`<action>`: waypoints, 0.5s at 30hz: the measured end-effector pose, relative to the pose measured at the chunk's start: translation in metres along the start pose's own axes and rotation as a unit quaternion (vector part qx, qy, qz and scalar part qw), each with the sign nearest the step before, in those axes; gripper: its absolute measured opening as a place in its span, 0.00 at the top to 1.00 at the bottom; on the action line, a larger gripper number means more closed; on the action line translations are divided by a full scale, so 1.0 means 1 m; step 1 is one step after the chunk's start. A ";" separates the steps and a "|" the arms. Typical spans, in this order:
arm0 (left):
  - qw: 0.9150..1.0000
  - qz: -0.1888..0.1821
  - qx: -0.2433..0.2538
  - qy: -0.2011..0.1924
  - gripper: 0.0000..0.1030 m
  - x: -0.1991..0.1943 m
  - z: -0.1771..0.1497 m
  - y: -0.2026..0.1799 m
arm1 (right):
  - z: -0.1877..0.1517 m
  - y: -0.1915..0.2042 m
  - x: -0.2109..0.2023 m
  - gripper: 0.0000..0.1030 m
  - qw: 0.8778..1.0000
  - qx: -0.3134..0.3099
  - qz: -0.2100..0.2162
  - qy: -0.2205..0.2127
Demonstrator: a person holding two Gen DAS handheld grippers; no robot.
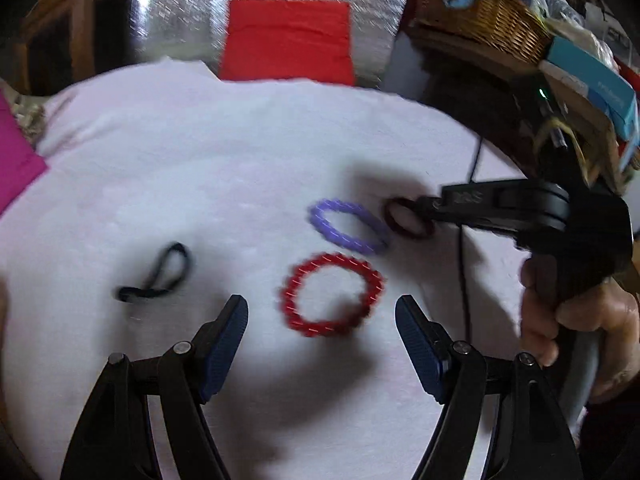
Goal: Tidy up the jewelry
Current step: 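Grasp the red bead bracelet with the left tool while the right grasps the maroon hair tie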
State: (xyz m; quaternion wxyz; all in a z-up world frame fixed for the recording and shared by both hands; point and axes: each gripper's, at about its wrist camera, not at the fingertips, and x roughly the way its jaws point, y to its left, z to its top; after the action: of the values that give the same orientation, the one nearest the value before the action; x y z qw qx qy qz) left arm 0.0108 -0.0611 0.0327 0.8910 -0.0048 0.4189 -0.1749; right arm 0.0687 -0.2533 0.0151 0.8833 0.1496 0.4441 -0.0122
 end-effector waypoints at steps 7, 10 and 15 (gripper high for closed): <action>1.000 0.024 0.008 0.007 0.31 0.020 -0.001 -0.005 | 0.002 -0.013 -0.009 0.96 1.000 0.012 0.011 -0.012; 1.000 0.022 0.000 0.001 0.60 0.018 -0.001 -0.001 | 0.003 -0.019 -0.014 0.96 0.999 0.026 0.040 -0.011; 1.000 0.007 -0.001 -0.006 0.91 0.009 -0.003 0.000 | 0.003 -0.028 -0.018 0.95 0.997 0.044 0.067 -0.003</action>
State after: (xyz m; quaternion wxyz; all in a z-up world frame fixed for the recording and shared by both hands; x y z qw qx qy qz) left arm 0.0138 -0.0638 0.0240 0.8948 -0.0039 0.4136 -0.1682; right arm 0.0557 -0.2827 0.0239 0.8760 0.2180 0.4293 0.0272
